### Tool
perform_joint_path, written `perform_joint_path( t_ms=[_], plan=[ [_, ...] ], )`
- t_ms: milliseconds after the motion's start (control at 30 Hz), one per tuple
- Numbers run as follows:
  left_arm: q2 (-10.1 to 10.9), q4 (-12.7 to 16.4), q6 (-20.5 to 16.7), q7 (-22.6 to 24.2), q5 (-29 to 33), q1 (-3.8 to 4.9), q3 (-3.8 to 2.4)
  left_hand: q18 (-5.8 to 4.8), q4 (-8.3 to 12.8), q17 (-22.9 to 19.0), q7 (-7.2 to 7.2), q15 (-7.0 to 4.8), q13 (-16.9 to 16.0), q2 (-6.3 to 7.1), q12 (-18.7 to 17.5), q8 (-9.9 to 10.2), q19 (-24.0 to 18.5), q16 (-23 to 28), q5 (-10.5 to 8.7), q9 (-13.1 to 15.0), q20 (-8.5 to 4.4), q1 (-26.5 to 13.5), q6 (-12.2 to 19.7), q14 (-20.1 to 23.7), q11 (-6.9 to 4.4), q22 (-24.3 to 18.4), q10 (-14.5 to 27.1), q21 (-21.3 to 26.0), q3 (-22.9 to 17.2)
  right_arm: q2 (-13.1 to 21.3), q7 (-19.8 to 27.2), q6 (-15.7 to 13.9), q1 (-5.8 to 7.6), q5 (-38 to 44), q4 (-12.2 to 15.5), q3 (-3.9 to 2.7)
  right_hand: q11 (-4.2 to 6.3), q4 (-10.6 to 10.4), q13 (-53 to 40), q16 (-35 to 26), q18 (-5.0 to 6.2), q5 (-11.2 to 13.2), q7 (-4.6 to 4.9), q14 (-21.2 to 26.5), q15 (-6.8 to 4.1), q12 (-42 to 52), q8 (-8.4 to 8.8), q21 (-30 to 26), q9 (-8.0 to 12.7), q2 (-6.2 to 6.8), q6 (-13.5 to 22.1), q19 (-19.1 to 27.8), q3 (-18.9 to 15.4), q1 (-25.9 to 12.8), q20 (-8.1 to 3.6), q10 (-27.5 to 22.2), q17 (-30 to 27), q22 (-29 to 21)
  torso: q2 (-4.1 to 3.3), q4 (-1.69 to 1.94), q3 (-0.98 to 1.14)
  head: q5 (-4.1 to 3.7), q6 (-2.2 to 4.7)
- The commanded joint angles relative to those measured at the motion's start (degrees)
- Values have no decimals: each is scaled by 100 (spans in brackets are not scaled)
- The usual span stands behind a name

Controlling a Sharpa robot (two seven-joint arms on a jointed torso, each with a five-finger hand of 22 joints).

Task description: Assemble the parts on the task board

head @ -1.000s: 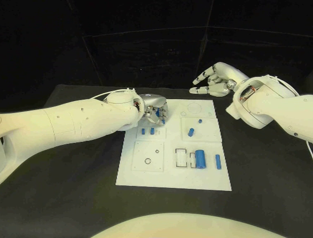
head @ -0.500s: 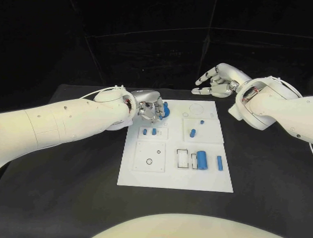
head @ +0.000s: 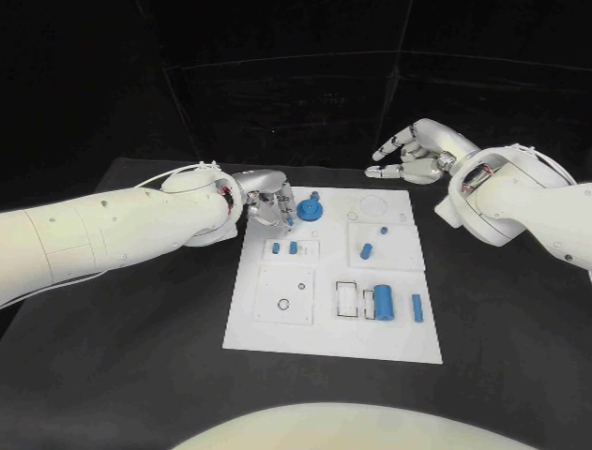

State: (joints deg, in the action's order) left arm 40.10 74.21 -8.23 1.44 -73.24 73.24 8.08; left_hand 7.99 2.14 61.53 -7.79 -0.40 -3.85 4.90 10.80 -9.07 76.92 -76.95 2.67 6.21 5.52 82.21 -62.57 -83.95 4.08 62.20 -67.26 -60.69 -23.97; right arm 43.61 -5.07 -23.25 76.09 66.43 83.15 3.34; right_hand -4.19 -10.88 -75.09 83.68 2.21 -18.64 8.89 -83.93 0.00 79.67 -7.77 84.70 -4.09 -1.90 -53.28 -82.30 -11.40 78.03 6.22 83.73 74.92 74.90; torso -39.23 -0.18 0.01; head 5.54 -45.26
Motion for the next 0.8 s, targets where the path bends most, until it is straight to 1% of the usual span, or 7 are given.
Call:
perform_joint_path(
  t_ms=[33,167,233,267,400,667,800],
  plan=[
    [-14,-49,131,-69,11,-8,-3,-83,7,-8,-6,-28,-10,30,-41,25,-4,-30,18,-7,-34,-48,-19,-57,-5,-6,-45,-21,-31,0,44,9,10,-2,2,-3,28,-15,-605,-17,49,-16,-2,-356,-30,-27,-27,-34,8,-50,25,31,-14,14,-13,9,339,425,-1,-13,-3,6,-4],
    [-49,-130,185,-153,3,-19,-2,-82,8,-15,-5,-28,-12,47,-48,29,-5,-29,18,-8,-33,-69,-25,-56,-6,-8,-54,-18,-30,3,43,9,10,-2,5,-3,28,-15,-605,-17,49,-16,-2,-356,-30,-27,-27,-34,8,-50,25,31,-14,14,-13,9,339,425,1,-19,3,6,-5],
    [-67,-164,216,-181,1,-21,-2,-82,8,-19,-4,-28,-12,50,-50,30,-6,-27,18,-8,-32,-74,-26,-56,-6,-9,-55,-16,-29,3,43,8,10,-2,6,-3,28,-15,-605,-17,49,-16,-2,-356,-30,-27,-27,-34,8,-50,25,31,-14,14,-13,9,339,425,0,-14,5,-1,-7],
    [-79,-183,237,-198,0,-23,-2,-82,8,-20,-4,-28,-12,50,-50,30,-6,-27,18,-8,-32,-74,-26,-55,-6,-9,-56,-16,-29,3,42,8,10,-2,7,-3,28,-15,-605,-17,49,-16,-2,-356,-30,-27,-27,-34,8,-50,25,31,-14,14,-13,9,339,425,-3,-12,1,-8,-10],
    [-135,-258,309,-243,-139,-35,0,-81,7,-31,-4,-27,-12,55,-54,32,-9,-22,18,-8,-32,-83,-27,-53,-5,-14,-57,-9,-29,2,42,9,10,-2,9,-3,28,-15,-605,-17,49,-16,-2,-356,-30,-27,-27,-34,8,-50,25,31,-14,14,-13,9,339,425,0,-4,0,-6,-11],
    [-207,-304,406,-264,-240,-69,3,-82,5,-38,-2,-27,-13,62,-59,35,-8,-20,18,-8,-31,-98,-31,-51,-6,-10,-62,-13,-28,5,41,7,10,-2,14,-3,28,-15,-605,-17,49,-16,-2,-356,-30,-27,-27,-34,8,-50,25,31,-14,14,-13,9,339,425,-1,-15,0,-9,-14],
    [-223,-303,430,-267,-251,-75,3,-82,4,-41,-1,-27,-14,63,-61,35,-8,-19,18,-8,-30,-103,-33,-50,-6,-9,-65,-12,-28,9,41,7,10,-2,16,-3,28,-15,-605,-17,49,-16,-2,-356,-30,-27,-27,-34,8,-50,25,31,-14,14,-13,9,339,425,1,-11,-1,-20,-15]
  ],
)
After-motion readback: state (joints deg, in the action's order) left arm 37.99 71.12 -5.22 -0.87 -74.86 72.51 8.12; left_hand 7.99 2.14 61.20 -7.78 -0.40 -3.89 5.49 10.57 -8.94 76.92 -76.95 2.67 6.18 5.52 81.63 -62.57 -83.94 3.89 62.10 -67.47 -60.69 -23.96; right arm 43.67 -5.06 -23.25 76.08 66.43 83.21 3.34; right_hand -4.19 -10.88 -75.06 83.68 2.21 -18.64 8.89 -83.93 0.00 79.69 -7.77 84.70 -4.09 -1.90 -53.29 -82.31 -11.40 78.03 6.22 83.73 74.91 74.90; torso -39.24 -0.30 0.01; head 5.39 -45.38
